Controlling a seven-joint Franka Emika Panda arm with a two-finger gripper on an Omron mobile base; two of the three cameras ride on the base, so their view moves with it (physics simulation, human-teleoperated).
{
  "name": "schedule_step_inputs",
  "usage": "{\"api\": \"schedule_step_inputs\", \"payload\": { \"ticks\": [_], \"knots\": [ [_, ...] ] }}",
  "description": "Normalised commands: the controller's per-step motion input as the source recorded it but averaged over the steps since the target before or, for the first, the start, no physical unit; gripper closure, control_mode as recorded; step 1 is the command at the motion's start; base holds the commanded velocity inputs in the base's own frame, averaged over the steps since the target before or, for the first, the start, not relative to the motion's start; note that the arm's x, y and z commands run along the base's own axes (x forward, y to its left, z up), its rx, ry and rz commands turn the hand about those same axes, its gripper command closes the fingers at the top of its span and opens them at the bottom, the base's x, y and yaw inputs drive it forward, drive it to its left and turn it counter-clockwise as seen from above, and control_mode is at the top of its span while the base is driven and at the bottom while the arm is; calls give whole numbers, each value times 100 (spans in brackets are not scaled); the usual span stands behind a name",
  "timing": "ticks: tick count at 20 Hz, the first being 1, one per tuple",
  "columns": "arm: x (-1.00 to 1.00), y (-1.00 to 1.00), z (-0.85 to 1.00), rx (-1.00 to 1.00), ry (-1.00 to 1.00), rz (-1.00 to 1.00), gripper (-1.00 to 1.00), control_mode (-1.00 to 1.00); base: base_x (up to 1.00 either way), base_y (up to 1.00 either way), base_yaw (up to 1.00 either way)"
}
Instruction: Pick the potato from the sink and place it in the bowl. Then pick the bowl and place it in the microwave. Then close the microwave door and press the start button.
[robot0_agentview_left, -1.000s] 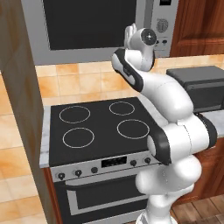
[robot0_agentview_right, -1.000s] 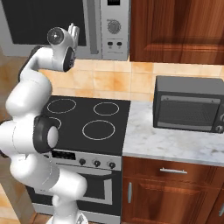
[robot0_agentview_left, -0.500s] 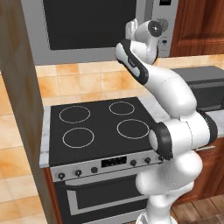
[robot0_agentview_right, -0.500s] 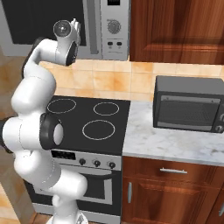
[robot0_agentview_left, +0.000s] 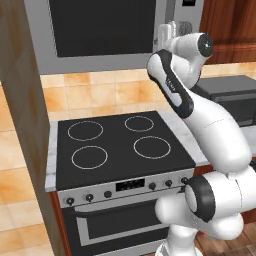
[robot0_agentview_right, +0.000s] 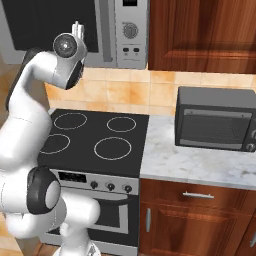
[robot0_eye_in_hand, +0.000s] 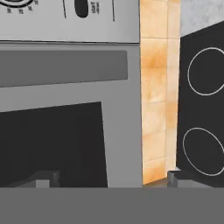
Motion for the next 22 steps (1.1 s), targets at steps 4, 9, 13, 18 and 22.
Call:
{"api": "schedule_step_inputs", "payload": {
  "ticks": [4, 9, 13, 18, 22],
  "knots": [
    [-69, -45, 0, 0, -22, 6, -100, -100, 0, 0, 0],
    [-10, -91, 9, 10, -4, 0, -100, -100, 0, 0, 0],
    [-18, -64, 15, 13, -5, -2, -100, -100, 0, 0, 0],
    [0, -35, 0, 1, 1, -2, -100, -100, 0, 0, 0],
    [0, -72, 0, 6, 0, -1, -100, -100, 0, 0, 0]
  ]
}}
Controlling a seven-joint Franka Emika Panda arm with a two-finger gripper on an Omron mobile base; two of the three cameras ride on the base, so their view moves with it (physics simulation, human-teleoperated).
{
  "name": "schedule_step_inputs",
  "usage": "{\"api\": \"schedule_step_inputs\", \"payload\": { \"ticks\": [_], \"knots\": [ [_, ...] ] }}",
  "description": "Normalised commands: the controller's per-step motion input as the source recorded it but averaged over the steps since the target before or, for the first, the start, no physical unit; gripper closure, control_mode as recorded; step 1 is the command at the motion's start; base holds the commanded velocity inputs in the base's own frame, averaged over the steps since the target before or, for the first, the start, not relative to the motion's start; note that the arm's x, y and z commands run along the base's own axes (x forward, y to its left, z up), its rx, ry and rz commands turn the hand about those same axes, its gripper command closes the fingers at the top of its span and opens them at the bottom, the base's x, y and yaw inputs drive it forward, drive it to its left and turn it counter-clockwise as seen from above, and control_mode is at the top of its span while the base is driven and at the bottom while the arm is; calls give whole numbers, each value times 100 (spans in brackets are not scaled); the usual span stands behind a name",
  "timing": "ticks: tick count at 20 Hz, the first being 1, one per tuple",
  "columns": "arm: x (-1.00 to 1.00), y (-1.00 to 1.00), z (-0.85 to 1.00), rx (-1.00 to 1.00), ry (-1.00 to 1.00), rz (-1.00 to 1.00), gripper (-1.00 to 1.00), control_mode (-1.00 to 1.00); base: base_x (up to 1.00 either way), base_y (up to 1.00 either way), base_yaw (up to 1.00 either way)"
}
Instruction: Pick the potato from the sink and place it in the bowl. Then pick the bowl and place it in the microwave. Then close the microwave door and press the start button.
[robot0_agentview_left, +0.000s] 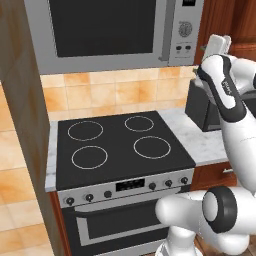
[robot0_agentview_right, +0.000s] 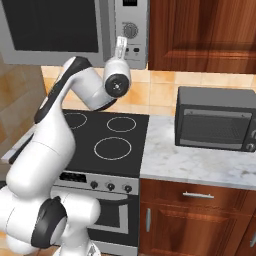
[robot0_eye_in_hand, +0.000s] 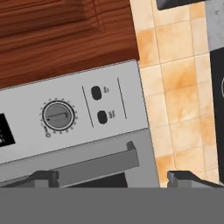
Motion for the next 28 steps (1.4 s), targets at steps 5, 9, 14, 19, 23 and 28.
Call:
{"api": "schedule_step_inputs", "payload": {
  "ticks": [5, 9, 14, 19, 23, 28],
  "knots": [
    [0, -58, 0, 5, 1, -1, -100, -100, 0, 0, 0],
    [0, -10, 0, 0, 0, 0, 100, -100, 0, 0, 0],
    [0, 0, -2, -3, -1, 0, 100, -100, 0, 0, 0],
    [17, 29, -10, -15, -5, 0, 100, -100, 0, 0, 0],
    [39, 27, -17, -16, -4, 0, 100, -100, 0, 0, 0],
    [73, 2, -2, -5, 0, -5, 100, -100, 0, 0, 0]
  ]
}}
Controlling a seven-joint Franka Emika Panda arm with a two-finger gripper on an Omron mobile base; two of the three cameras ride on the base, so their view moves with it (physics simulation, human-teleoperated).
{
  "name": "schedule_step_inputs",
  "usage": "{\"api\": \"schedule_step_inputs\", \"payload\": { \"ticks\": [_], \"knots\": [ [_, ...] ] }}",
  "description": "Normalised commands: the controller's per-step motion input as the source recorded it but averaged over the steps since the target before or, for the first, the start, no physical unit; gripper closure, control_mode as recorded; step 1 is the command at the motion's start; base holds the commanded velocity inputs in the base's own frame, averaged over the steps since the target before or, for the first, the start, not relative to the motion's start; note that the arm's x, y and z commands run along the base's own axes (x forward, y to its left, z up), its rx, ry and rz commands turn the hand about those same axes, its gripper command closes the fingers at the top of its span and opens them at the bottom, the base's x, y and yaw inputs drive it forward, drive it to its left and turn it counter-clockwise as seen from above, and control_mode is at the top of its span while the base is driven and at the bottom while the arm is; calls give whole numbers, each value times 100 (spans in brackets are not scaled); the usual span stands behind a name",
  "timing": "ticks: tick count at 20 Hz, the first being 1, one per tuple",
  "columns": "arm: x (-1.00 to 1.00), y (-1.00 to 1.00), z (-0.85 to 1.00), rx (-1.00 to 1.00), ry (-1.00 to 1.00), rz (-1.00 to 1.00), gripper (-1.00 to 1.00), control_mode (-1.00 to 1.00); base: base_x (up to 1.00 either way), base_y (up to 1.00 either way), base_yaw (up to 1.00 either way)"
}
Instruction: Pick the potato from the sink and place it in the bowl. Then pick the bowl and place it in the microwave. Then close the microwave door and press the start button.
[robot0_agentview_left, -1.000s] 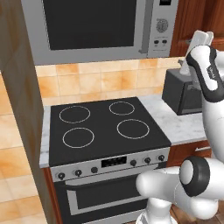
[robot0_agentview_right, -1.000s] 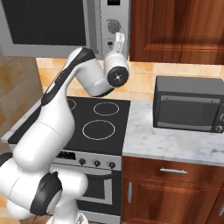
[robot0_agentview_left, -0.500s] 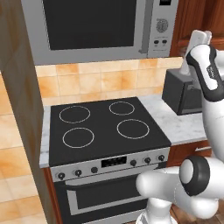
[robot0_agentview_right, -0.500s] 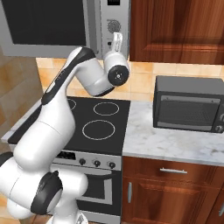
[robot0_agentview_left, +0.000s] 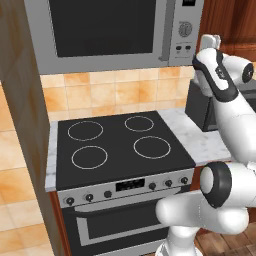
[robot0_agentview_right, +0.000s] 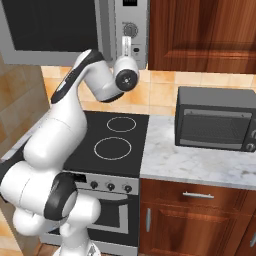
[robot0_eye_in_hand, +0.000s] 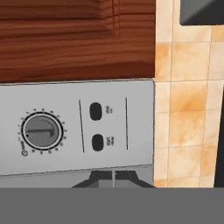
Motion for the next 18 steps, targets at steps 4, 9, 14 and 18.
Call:
{"api": "schedule_step_inputs", "payload": {
  "ticks": [4, 9, 14, 18],
  "knots": [
    [56, 0, 2, 0, 0, -14, 100, -100, 0, 0, 0],
    [35, 0, 12, 0, 0, -16, 100, -100, 0, 0, 0],
    [-2, 0, 46, 0, -1, -2, 100, -100, 0, 0, 0],
    [0, 0, 30, 0, 0, 0, 100, -100, 0, 0, 0]
  ]
}}
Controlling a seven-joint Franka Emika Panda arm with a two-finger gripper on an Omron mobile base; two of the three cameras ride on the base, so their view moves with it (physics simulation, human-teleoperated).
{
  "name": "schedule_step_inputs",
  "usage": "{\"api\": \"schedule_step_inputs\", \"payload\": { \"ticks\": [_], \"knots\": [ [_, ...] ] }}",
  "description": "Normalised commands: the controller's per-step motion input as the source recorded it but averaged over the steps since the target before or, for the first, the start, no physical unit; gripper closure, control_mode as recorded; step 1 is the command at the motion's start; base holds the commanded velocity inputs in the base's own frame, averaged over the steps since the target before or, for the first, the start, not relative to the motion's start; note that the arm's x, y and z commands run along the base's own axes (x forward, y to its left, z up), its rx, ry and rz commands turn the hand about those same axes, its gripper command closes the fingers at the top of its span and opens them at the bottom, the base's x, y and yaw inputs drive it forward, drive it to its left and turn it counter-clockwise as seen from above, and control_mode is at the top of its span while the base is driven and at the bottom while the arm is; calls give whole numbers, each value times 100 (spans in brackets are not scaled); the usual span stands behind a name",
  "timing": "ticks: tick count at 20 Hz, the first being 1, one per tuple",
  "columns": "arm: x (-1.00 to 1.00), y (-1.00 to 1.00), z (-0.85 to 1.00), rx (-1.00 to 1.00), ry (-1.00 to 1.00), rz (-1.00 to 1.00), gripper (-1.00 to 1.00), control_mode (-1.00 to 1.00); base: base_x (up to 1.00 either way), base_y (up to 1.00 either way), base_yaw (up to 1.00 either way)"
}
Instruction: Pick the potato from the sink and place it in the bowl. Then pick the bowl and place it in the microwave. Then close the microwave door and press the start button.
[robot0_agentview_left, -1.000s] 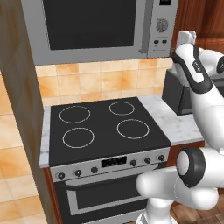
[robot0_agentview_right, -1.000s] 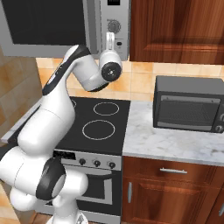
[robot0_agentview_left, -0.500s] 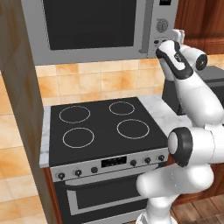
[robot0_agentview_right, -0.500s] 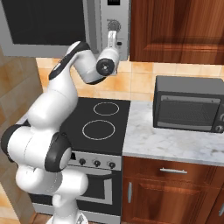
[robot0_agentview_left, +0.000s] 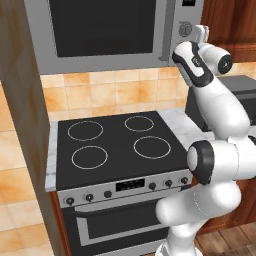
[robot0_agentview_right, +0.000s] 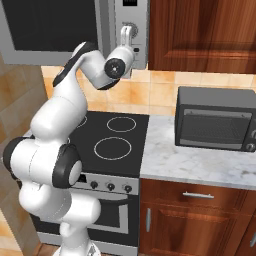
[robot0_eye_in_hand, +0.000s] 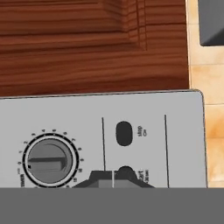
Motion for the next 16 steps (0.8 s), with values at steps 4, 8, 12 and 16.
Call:
{"api": "schedule_step_inputs", "payload": {
  "ticks": [4, 8, 12, 16],
  "knots": [
    [-2, 0, 2, 0, 0, 6, 100, -100, 0, 0, 0],
    [-17, 0, -3, 0, 1, 16, 100, -100, 0, 0, 0],
    [0, 1, -10, 0, 4, 8, 100, -100, 0, 0, 0],
    [4, 4, -28, 0, 2, 2, 100, -100, 0, 0, 0]
  ]
}}
